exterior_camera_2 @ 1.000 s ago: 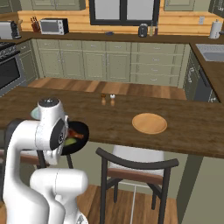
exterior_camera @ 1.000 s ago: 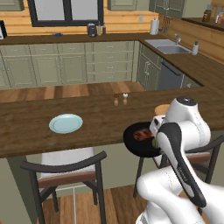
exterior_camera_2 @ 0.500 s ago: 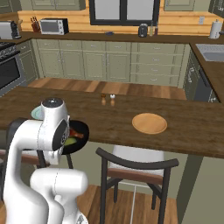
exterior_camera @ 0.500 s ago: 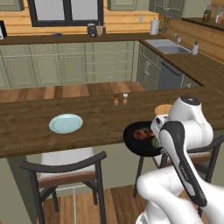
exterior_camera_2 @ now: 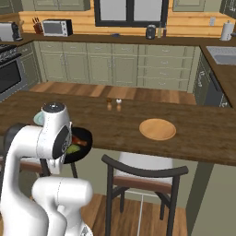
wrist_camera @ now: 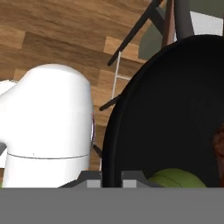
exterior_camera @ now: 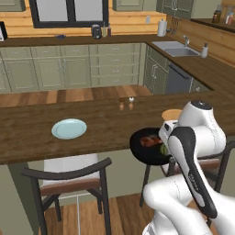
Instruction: Pick the chicken drumstick and lime from their plates and place them in the bowl. Then put the bowl in the fridge.
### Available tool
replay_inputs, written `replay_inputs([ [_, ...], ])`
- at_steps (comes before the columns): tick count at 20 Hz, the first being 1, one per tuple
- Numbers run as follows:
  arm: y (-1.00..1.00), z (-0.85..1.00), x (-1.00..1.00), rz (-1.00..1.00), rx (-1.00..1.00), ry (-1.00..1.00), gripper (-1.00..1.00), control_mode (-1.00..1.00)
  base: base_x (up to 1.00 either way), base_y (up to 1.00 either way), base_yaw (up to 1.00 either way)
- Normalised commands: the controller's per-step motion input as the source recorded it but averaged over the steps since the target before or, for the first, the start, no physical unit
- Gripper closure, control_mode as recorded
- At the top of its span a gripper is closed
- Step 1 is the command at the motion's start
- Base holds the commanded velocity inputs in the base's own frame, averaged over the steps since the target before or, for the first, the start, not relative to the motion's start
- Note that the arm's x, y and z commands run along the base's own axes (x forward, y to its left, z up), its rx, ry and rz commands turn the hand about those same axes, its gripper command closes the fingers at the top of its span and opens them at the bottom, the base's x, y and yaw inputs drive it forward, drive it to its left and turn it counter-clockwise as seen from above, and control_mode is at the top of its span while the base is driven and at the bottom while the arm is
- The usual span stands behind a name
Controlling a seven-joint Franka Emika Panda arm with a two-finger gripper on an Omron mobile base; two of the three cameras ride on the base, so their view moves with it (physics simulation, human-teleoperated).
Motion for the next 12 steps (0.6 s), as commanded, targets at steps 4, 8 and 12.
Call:
replay_inputs([
  [4,0.0,0.0,0.0,0.0,0.0,0.0,1.0,1.0,-1.0,0.48,0.02],
  [8,0.0,0.0,0.0,0.0,0.0,0.0,1.0,1.0,-0.46,1.0,0.0],
  [12,0.0,0.0,0.0,0.0,0.0,0.0,1.0,1.0,-0.08,1.0,0.0],
])
